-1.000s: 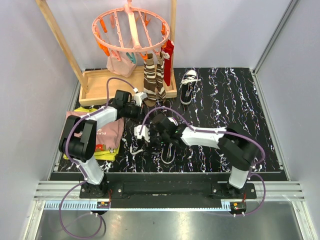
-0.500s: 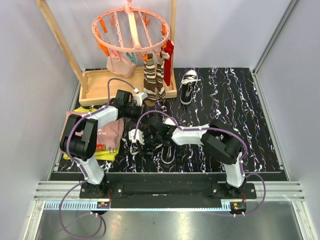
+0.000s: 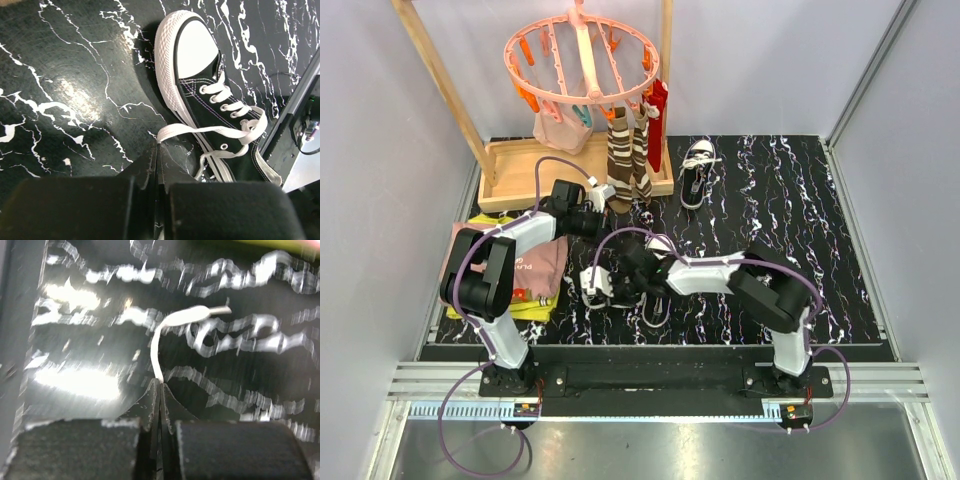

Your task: Tie the shoes

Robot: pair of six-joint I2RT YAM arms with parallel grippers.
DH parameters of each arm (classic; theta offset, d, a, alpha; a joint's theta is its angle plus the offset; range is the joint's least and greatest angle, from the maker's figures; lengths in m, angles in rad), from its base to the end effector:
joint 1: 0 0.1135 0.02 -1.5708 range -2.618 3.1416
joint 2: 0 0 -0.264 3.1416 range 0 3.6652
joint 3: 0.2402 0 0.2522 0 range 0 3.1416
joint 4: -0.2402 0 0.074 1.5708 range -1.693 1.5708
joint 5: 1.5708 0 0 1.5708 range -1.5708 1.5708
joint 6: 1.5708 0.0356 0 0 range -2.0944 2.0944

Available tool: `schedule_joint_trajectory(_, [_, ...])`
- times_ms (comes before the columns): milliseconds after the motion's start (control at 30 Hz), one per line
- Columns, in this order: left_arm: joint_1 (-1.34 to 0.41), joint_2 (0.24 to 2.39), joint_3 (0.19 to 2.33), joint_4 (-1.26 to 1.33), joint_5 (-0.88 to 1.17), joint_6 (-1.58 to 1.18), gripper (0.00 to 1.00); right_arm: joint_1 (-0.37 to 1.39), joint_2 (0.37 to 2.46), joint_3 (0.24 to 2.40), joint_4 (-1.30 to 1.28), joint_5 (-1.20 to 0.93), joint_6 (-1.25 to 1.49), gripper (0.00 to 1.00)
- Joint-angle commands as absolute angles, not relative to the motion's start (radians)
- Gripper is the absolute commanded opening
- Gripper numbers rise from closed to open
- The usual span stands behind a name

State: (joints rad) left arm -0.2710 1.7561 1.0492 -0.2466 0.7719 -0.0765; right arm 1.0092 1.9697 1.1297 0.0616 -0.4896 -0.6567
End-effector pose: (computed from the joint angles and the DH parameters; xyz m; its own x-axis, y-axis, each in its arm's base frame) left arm 0.3320 -0.1180 0.1784 -0.8278 0.1732 -0.5337 0.5191 0.5973 -0.6113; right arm 0.2019 0.3524 0.1404 0.2687 -0.5846 -0.7655 -0.9611 -0.2151 -0.1732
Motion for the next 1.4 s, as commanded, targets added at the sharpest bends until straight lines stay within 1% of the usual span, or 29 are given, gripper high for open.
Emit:
schedule_joint_trajectory(0, [-0.272, 1.695, 1.089, -0.250, 0.831, -0.048, 0.00, 0.988, 1.705, 1.082, -0.053, -0.414, -0.591, 0.00])
schedule_joint_trajectory(133, [-0.272, 1.617, 1.075, -0.288, 0.802, -0.006, 0.00, 0.914, 1.490, 1.059, -0.130, -0.358, -0.496, 0.00])
schedule_joint_trajectory(200, [-0.271, 1.570, 1.068, -0.319, 0.782, 0.032, 0.00, 0.858, 1.377, 1.032, -0.181, -0.295, -0.463, 0.00])
schedule_joint_trajectory(433, [-0.270, 1.445, 1.069, -0.465, 0.622, 0.162, 0.00, 0.684, 1.074, 0.924, -0.297, -0.109, -0.431, 0.00])
schedule_joint_trajectory(467, [-0.267, 1.424, 1.069, -0.485, 0.608, 0.201, 0.00, 0.677, 1.015, 0.902, -0.310, -0.066, -0.430, 0.00])
schedule_joint_trajectory(633, [-0.252, 1.359, 1.057, -0.589, 0.502, 0.308, 0.00, 0.663, 0.864, 0.816, -0.406, 0.069, -0.436, 0.00])
schedule_joint_trajectory(667, [-0.249, 1.339, 1.054, -0.597, 0.482, 0.316, 0.00, 0.663, 0.829, 0.799, -0.411, 0.130, -0.440, 0.00])
schedule_joint_trajectory(733, [-0.230, 1.316, 1.034, -0.603, 0.444, 0.337, 0.00, 0.663, 0.804, 0.758, -0.423, 0.208, -0.452, 0.00])
schedule_joint_trajectory(833, [-0.201, 1.273, 1.006, -0.607, 0.393, 0.359, 0.00, 0.661, 0.775, 0.721, -0.451, 0.247, -0.454, 0.00])
schedule_joint_trajectory(967, [-0.152, 1.223, 0.973, -0.614, 0.347, 0.382, 0.00, 0.663, 0.755, 0.670, -0.465, 0.236, -0.475, 0.00])
schedule_joint_trajectory(1100, [-0.077, 1.175, 0.945, -0.626, 0.331, 0.394, 0.00, 0.663, 0.749, 0.614, -0.463, 0.236, -0.520, 0.00])
schedule_joint_trajectory(1167, [-0.049, 1.143, 0.930, -0.635, 0.324, 0.410, 0.00, 0.663, 0.739, 0.598, -0.465, 0.276, -0.540, 0.00])
schedule_joint_trajectory(1233, [-0.034, 1.117, 0.923, -0.662, 0.330, 0.429, 0.00, 0.663, 0.714, 0.583, -0.479, 0.314, -0.541, 0.00])
schedule_joint_trajectory(1367, [-0.009, 1.092, 0.891, -0.712, 0.339, 0.471, 0.00, 0.663, 0.661, 0.546, -0.531, 0.321, -0.578, 0.00])
